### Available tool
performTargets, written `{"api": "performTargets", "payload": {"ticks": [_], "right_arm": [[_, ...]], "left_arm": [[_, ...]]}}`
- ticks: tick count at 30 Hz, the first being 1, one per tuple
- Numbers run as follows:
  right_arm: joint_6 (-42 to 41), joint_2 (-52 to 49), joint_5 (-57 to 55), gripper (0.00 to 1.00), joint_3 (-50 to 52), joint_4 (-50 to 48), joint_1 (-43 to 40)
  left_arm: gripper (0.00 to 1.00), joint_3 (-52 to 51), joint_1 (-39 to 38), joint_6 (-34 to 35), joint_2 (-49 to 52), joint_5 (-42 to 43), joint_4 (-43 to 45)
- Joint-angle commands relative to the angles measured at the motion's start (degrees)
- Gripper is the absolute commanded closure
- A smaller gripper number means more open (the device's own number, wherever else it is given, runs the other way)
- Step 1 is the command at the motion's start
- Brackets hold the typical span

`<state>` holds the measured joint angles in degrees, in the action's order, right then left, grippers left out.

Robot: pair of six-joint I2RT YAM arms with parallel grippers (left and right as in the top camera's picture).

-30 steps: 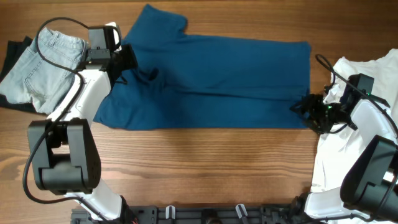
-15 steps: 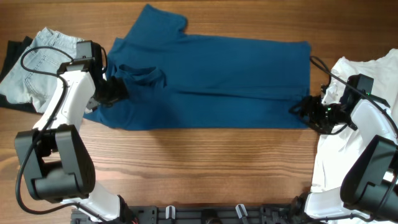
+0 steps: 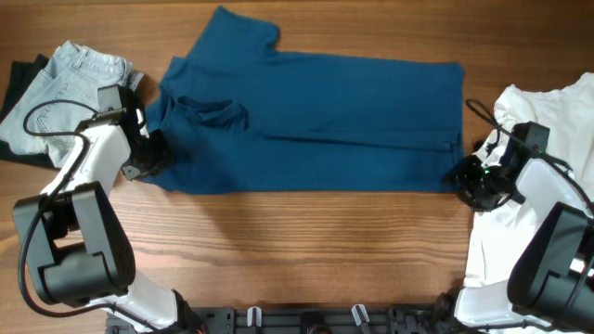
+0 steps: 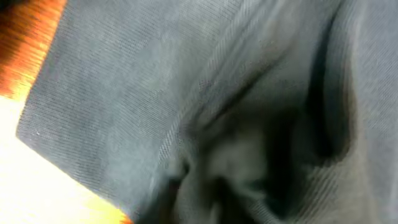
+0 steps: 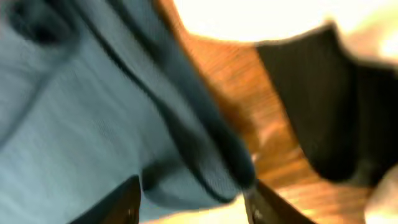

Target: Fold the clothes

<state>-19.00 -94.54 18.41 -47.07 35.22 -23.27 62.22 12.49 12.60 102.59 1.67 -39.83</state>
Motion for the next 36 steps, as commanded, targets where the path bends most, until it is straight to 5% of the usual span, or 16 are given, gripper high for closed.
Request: {"api": "performTargets", "payload": {"ticks": [1, 4, 8, 9, 10, 11, 12, 13, 14, 17, 23, 29, 31, 32, 36], "right_arm": [[-3.56, 0.2, 0.66, 0.73, 4.61, -3.87, 0.33], [-3.54, 0.98, 0.44, 0.95, 4.74, 0.2, 0.33], [-7.06, 7.54, -9.25, 0.96, 3.91, 13.77, 0.33], [-5.6, 9.79, -9.84, 0.86, 3.82, 14.93, 0.33], [-3.67, 11.58, -9.4, 0.54, 3.78, 15.17, 0.33], [-3.45, 12.66, -9.33, 0.46, 3.56, 15.13, 0.33], [-0.92, 13.6, -7.65, 0.47, 2.86, 14.64, 0.33], [5.46, 14.27, -1.9, 0.5, 2.05, 12.74, 0.33], [5.46, 14.47, -0.96, 0.51, 1.6, 12.07, 0.33], [7.98, 14.49, 9.81, 0.6, 0.98, 7.91, 0.35], [4.39, 12.31, 12.15, 0.47, 3.72, 4.55, 2.36], [-2.47, 4.96, 12.72, 0.6, 6.64, -3.34, 7.04], [-4.13, 4.17, 14.16, 0.9, 6.64, -7.3, 7.63], [-4.13, 4.31, 16.59, 0.95, 6.54, -9.73, 7.41], [-6.97, 5.27, 17.66, 0.94, 3.5, -10.16, 5.03]], "left_arm": [[0.96, -0.46, 1.51, -0.15, -0.59, -3.91, 0.0], [0.96, -0.44, 6.12, -0.11, -0.68, -4.13, -3.13], [0.96, -0.28, 15.06, 0.26, -2.51, -4.04, -5.95], [0.96, -0.28, 15.98, 0.26, -3.45, -3.58, -6.38], [0.96, -0.28, 16.24, 0.22, -5.07, -1.66, -6.45], [0.89, -0.28, 16.09, 0.22, -6.19, -1.07, -6.47], [0.6, -0.28, 15.69, 0.22, -8.07, -1.09, -6.95], [0.42, -0.28, 15.45, 0.22, -9.75, -1.09, -7.41], [0.36, -0.28, 15.37, 0.24, -11.41, -1.07, -7.56], [0.33, -0.28, 15.37, 0.24, -15.61, -0.66, -7.85], [0.35, -0.28, 12.44, -0.2, -17.57, 7.91, -6.23], [0.37, -0.28, 6.12, -0.2, -17.57, 7.89, -3.21], [0.38, -0.28, 4.07, -0.2, -17.57, 7.89, -2.78], [0.38, -0.28, 3.37, -0.2, -17.55, 7.87, -2.71], [0.39, -0.28, 0.13, -0.63, -17.51, 7.34, -2.56]]}}
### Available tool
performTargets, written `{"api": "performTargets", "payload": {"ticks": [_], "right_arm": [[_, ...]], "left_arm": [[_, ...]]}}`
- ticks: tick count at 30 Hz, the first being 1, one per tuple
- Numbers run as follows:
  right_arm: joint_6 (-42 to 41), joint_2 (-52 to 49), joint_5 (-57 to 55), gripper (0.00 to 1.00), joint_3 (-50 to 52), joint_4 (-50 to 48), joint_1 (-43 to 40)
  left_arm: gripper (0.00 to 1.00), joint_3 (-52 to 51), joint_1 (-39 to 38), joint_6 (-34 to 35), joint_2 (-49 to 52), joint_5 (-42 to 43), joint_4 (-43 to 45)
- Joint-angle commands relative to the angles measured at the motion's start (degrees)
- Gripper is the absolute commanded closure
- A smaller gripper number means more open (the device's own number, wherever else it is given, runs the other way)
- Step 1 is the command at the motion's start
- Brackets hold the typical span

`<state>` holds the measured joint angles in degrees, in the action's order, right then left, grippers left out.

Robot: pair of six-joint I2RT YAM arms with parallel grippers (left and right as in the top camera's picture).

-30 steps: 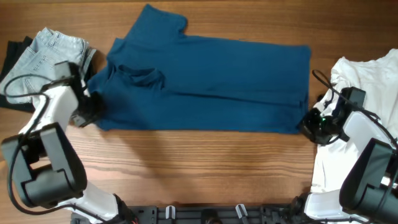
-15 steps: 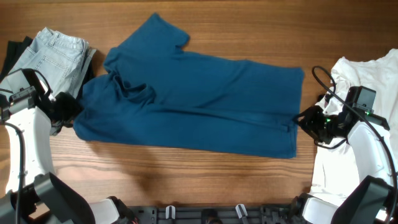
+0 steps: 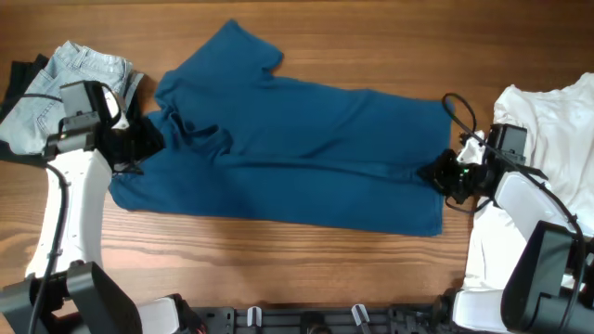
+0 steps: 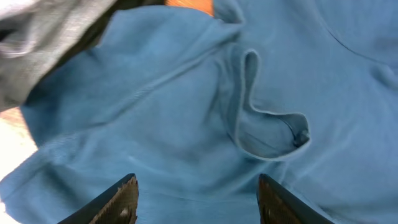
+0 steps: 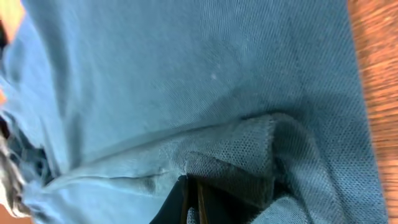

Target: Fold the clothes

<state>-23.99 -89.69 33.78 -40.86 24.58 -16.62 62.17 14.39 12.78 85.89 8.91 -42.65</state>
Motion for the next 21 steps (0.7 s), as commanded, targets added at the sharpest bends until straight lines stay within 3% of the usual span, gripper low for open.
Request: {"api": "performTargets", "payload": {"ticks": [1, 3, 4, 5, 6, 7, 8, 11, 12, 15, 17, 21], "right_arm": [[-2.25, 0.72, 2.27, 0.91, -3.17, 0.94, -2.43], [-4.7, 1.05, 2.56, 0.91, -3.3, -1.46, -4.52], [-4.68, 1.05, 3.8, 0.86, -3.3, -2.75, -5.22], [-4.66, 1.05, 3.65, 0.67, -3.28, -2.91, -5.53], [-4.63, 1.05, 3.34, 0.61, -3.28, -2.67, -5.84], [-4.48, 1.05, 2.49, 0.71, -3.3, -2.75, -6.43], [-3.34, 1.05, 0.57, 0.73, -3.3, -3.72, -6.95], [2.64, 1.03, 0.35, 0.77, -5.9, -7.15, -7.23], [3.65, 1.03, 0.07, 0.76, -8.13, -6.56, -6.93], [4.55, 0.55, -4.37, 0.76, -15.19, -3.15, -4.74], [5.95, -2.27, -7.76, 0.76, -21.84, -0.74, -3.41], [5.95, -8.52, -8.11, 0.73, -24.33, -0.52, -3.41]], "left_arm": [[0.39, -0.24, -2.43, -1.2, -0.76, 0.02, 0.31], [0.39, -0.24, -3.8, -2.32, -0.76, -0.48, 0.74], [0.39, -0.24, -4.31, -2.99, -0.7, -0.61, 1.2], [0.39, -0.24, -4.79, -3.78, -0.63, -0.96, 1.44], [0.39, -0.24, -5.22, -3.8, -0.57, -1.9, 1.51], [0.38, -0.24, -5.68, -3.8, -0.2, -2.36, 1.53], [0.37, -0.24, -5.86, -3.82, 0.2, -2.34, 1.57], [0.35, -0.24, -7.04, -11.19, 0.92, 2.91, 5.57], [0.3, 0.28, -8.15, -11.8, 0.92, 2.4, 7.45], [0.31, 5.55, -10.45, -11.93, 2.29, 2.58, 10.97], [0.31, 14.1, -11.93, -11.96, 8.68, 2.71, 12.55], [0.3, 31.26, -14.08, -12.02, 25.75, 3.93, 12.68]]}}
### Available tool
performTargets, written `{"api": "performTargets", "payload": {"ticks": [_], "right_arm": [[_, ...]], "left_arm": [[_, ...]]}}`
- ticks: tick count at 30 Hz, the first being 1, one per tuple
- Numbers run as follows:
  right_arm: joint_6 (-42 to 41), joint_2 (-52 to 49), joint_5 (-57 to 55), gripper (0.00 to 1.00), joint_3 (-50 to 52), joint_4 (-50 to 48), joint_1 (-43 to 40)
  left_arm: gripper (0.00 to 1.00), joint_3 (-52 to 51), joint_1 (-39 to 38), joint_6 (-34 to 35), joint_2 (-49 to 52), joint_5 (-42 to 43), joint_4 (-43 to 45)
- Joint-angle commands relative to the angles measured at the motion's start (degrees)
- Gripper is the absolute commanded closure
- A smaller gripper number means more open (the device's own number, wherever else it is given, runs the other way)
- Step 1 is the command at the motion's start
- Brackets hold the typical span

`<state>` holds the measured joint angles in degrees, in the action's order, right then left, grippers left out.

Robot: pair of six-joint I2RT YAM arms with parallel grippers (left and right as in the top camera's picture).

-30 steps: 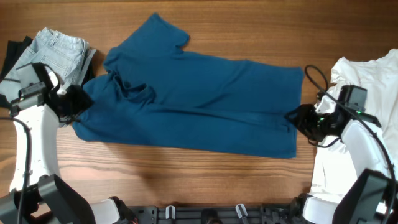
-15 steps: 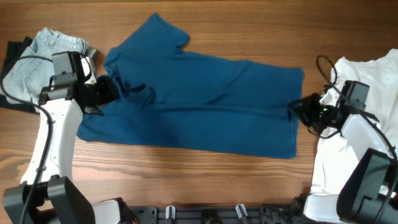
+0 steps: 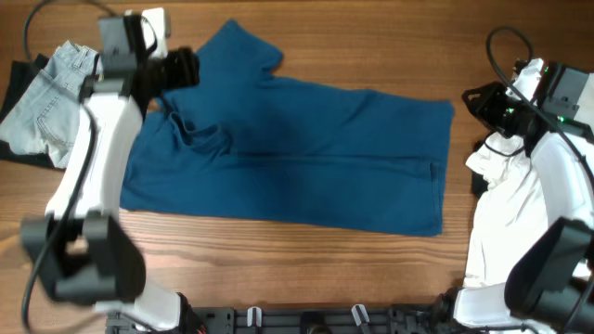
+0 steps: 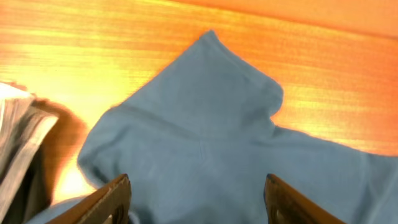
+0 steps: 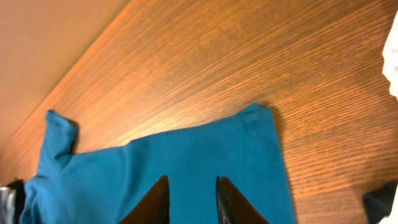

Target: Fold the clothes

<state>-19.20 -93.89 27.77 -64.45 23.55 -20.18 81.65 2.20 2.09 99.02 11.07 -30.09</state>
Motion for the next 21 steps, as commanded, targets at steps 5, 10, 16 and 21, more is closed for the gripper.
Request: {"api": "performTargets", "payload": {"ticks": [5, 10, 16, 21], "right_arm": [[1.11, -7.91, 0.33, 0.71, -0.74, 1.31, 0.15], [1.16, -7.91, 0.28, 0.68, -0.72, 2.05, 1.29], [1.11, -7.91, -5.38, 0.67, -0.7, 1.84, 2.99], [1.14, -7.93, -13.2, 0.66, -0.7, -0.87, 3.32]], "left_arm": [[0.27, 22.95, -2.67, -1.68, 31.56, -2.36, 9.09], [0.32, 22.95, -2.69, -1.73, 40.02, -7.8, 13.42], [0.92, 22.95, -2.73, -1.68, 42.51, -7.93, 12.66], [0.96, 22.95, -2.73, -1.64, 37.59, -5.09, 8.76]]}}
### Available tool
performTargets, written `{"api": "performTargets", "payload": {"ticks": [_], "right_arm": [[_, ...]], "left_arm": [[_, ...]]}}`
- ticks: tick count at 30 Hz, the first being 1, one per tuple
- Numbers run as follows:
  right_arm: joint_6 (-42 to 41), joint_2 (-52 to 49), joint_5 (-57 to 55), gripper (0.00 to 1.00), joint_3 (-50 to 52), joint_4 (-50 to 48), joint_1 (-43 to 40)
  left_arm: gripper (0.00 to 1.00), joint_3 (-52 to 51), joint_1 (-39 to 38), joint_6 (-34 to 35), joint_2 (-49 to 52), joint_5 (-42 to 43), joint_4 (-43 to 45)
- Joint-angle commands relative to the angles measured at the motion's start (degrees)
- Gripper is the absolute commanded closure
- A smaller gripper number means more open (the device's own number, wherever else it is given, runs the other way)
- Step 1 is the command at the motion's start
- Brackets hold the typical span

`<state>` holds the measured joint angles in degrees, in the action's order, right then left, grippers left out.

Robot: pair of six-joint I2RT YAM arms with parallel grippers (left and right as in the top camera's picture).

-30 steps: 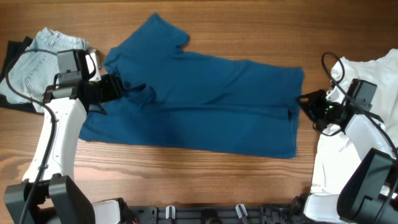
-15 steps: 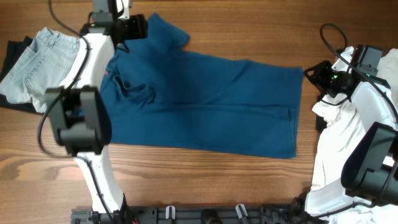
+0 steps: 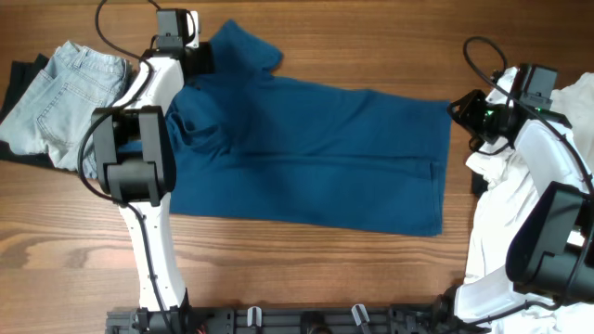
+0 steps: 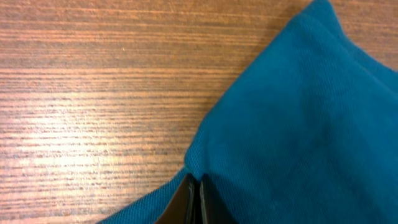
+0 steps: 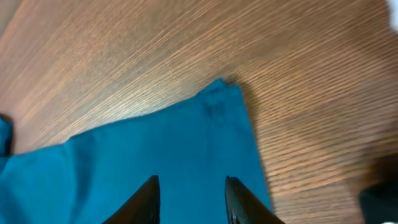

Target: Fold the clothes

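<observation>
A blue shirt (image 3: 306, 148) lies spread flat across the middle of the wooden table (image 3: 306, 274). My left gripper (image 3: 202, 61) is at the shirt's far left edge beside the sleeve. In the left wrist view it (image 4: 194, 190) is shut on that edge of blue cloth (image 4: 298, 124). My right gripper (image 3: 458, 112) hovers at the shirt's far right corner. In the right wrist view it (image 5: 193, 194) is open, with the shirt's corner (image 5: 221, 93) under it and nothing between its fingers.
Light denim jeans (image 3: 65, 83) lie at the far left on a dark garment (image 3: 20, 70). A white garment (image 3: 534, 195) is heaped along the right edge under the right arm. Bare wood shows along the front of the table.
My left gripper was open above the shirt's far left sleeve and is now down and shut on the edge there. My right gripper has come closer to the far right corner, still open.
Both grippers were first low at the shirt's near corners, left and right. Then the shirt lay shifted and skewed, my right gripper shut on its right edge and my left open. Both then stood open over the far side; now the left grips the far edge.
</observation>
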<state>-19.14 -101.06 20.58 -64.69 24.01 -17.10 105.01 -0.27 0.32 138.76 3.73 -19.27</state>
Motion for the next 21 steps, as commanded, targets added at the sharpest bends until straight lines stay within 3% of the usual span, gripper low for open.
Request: {"api": "performTargets", "payload": {"ticks": [1, 6, 11, 13, 14, 17, 21], "right_arm": [[1.11, -1.01, -6.86, 0.67, -0.46, -2.58, 0.24], [1.18, -10.05, -3.04, 0.67, -0.46, -8.59, 1.36], [6.32, -17.59, 1.49, 0.47, -0.46, -11.37, 2.36], [6.95, -17.57, 1.38, 0.47, -0.46, -12.7, 2.36], [6.95, -17.57, 1.42, 0.53, -0.57, -13.84, 2.36], [6.93, -16.74, 2.36, 0.93, -1.84, -13.6, 2.05], [6.99, -6.4, 4.63, 0.96, -2.67, -7.32, 1.11]], "left_arm": [[0.96, -0.42, -0.26, 0.13, -4.42, 2.23, -2.36], [0.96, -0.42, -0.26, 0.11, -12.98, 2.14, -7.43], [0.96, -0.42, -0.26, 0.11, -17.03, -1.38, -13.22], [0.96, -0.42, -0.26, 0.09, -18.14, -1.49, -14.1], [0.96, -0.42, -0.26, 0.09, -18.69, -1.49, -14.56], [0.96, -0.42, -0.26, 0.09, -19.19, -1.51, -15.87], [0.96, -0.42, -0.2, 0.09, -21.84, -5.09, -20.59]]}}
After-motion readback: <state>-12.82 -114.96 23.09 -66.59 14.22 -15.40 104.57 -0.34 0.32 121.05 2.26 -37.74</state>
